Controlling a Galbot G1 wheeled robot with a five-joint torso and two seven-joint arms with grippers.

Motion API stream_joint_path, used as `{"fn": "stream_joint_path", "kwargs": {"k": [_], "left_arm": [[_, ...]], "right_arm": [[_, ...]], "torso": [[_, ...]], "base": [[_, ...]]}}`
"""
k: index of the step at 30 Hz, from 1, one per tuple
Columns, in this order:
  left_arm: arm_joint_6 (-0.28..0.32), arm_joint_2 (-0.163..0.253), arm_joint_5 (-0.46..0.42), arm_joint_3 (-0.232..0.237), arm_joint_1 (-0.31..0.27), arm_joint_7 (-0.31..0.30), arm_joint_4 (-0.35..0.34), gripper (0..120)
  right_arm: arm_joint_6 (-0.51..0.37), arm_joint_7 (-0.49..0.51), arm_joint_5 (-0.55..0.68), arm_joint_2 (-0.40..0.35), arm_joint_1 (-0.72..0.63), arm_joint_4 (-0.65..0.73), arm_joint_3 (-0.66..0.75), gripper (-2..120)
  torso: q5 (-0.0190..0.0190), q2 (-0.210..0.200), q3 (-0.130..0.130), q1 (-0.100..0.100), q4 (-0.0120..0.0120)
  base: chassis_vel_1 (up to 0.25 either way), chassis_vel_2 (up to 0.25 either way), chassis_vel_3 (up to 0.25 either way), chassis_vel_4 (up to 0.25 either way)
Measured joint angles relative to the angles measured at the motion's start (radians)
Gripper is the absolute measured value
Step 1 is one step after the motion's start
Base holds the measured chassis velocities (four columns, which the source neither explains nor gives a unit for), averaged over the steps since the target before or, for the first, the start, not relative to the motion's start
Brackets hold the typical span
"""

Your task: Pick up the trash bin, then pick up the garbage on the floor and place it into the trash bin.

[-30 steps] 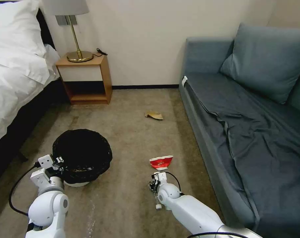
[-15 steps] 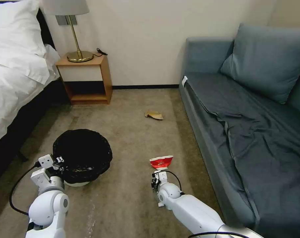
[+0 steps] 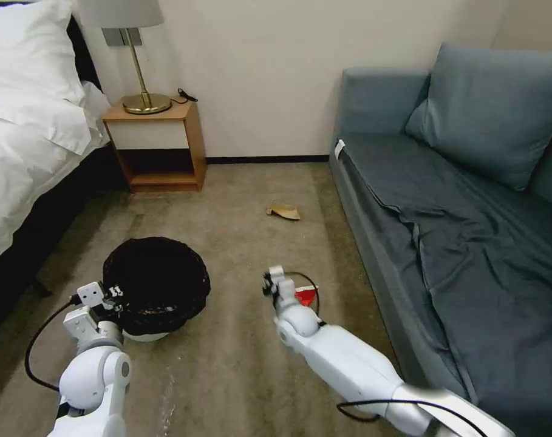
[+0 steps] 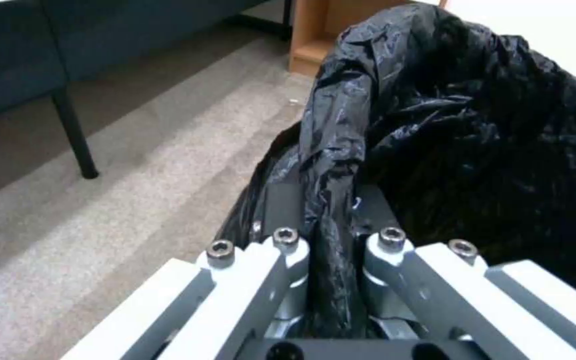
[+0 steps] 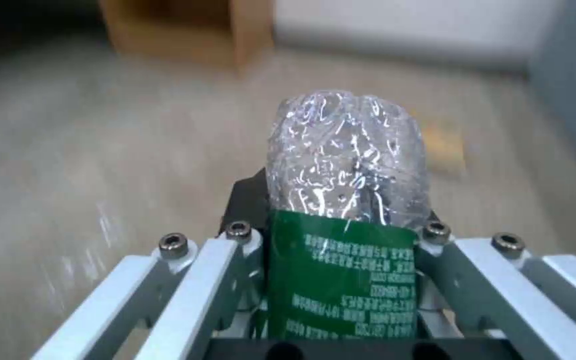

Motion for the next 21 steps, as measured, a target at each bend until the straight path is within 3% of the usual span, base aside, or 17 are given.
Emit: {"fn": "stream_joint_path", "kwargs": {"k": [2,3,5,6,8,14,21], "left_arm": [[0.001,0.002,0.000,0.005,-0.003,0.000,0.000,4],[0.001,0.002,0.000,0.005,-0.003,0.000,0.000,4],[0.003,0.002,0.000,0.011,-0.005,0.000,-0.001,4],[0.003,0.002,0.000,0.011,-0.005,0.000,-0.001,4],[0.005,0.004,-0.001,0.014,-0.006,0.000,-0.005,4],[0.006,-0.005,-0.002,0.024,-0.007,0.000,-0.007,4],[0.006,-0.009,-0.002,0.032,-0.007,-0.001,-0.011,4]], "right_arm": [[0.080,0.036,-0.028,0.020,0.059,0.019,-0.059,25],[0.080,0.036,-0.028,0.020,0.059,0.019,-0.059,25],[0.182,0.096,-0.036,0.065,0.166,0.023,-0.156,25],[0.182,0.096,-0.036,0.065,0.166,0.023,-0.156,25],[0.221,0.149,-0.006,0.121,0.302,0.019,-0.232,25],[0.212,0.254,0.115,0.205,0.463,0.018,-0.327,25],[0.219,0.270,0.102,0.205,0.432,-0.018,-0.425,25]], "torso": [[0.0000,0.000,0.000,0.000,0.0001],[0.0000,0.000,0.000,0.000,0.0001],[-0.0002,0.000,0.000,0.000,0.0002],[-0.0002,0.000,0.000,0.000,0.0002],[-0.0002,0.000,0.000,0.000,0.0003],[-0.0002,0.000,0.000,0.000,0.0005],[-0.0001,0.000,0.000,0.000,-0.0001]], "base": [[0.000,0.000,0.000,0.000],[0.000,0.000,0.000,0.000],[0.000,0.000,0.000,0.000],[0.000,0.000,0.000,0.000],[0.000,0.000,0.000,0.000],[0.000,0.000,0.000,0.000],[0.000,0.000,0.000,0.000]]}}
